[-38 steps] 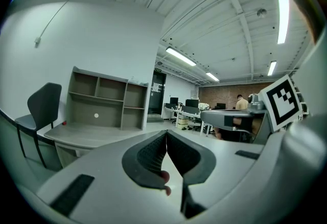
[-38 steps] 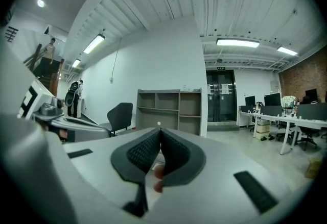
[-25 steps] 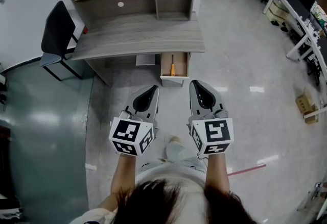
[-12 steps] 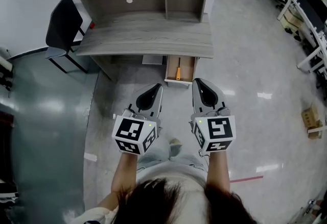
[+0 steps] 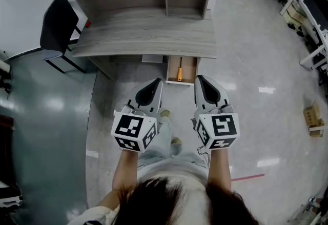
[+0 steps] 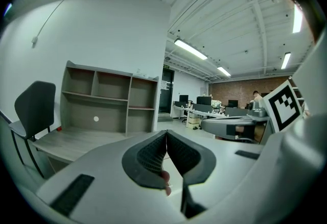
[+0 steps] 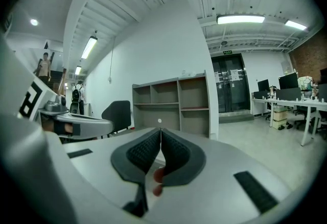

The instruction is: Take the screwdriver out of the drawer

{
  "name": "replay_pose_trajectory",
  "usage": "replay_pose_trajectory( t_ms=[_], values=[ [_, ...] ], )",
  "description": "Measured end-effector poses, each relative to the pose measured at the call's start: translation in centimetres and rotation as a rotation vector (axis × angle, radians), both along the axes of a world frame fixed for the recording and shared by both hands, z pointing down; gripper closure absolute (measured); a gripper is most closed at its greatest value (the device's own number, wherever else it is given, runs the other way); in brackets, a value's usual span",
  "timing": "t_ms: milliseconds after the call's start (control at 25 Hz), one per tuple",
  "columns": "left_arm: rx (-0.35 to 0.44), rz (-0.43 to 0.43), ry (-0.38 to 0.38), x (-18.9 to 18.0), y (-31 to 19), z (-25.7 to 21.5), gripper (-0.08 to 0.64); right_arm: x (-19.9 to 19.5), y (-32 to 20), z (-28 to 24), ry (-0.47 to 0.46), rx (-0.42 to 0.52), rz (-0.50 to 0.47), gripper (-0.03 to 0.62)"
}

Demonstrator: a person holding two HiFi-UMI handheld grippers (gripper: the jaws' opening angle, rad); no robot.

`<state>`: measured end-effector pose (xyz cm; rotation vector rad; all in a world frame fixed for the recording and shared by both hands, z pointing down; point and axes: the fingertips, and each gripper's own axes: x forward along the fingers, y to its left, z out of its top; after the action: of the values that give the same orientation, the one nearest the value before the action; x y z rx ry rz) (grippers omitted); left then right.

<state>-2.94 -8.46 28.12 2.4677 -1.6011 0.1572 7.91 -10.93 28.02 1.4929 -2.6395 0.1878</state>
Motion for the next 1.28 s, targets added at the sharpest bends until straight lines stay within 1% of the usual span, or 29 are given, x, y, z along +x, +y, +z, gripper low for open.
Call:
replay_pose_trajectory(
  t_ms=[320, 560, 880, 1280],
  values=[
    [-0.027, 0.017, 0.014, -1.9, -6.3, 0.9, 0.542, -2.1, -5.8, 1.9, 0.007, -0.046, 0.017, 0.565],
    [-0.058, 0.024, 0.010, -3.3, -10.2, 2.6, 0.542, -3.3, -9.2, 4.5, 0.028, -0.091, 0.023, 0.565],
    [-0.108, 0.023, 0.006, -5.0, -14.6, 5.6, 0.543, -4.7, -12.8, 9.3, 0.053, -0.173, 0.036, 0.563],
    [-0.161, 0.029, 0.019, -6.3, -19.3, 9.5, 0.543, -5.4, -17.1, 14.9, 0.086, -0.265, 0.062, 0.563]
  ],
)
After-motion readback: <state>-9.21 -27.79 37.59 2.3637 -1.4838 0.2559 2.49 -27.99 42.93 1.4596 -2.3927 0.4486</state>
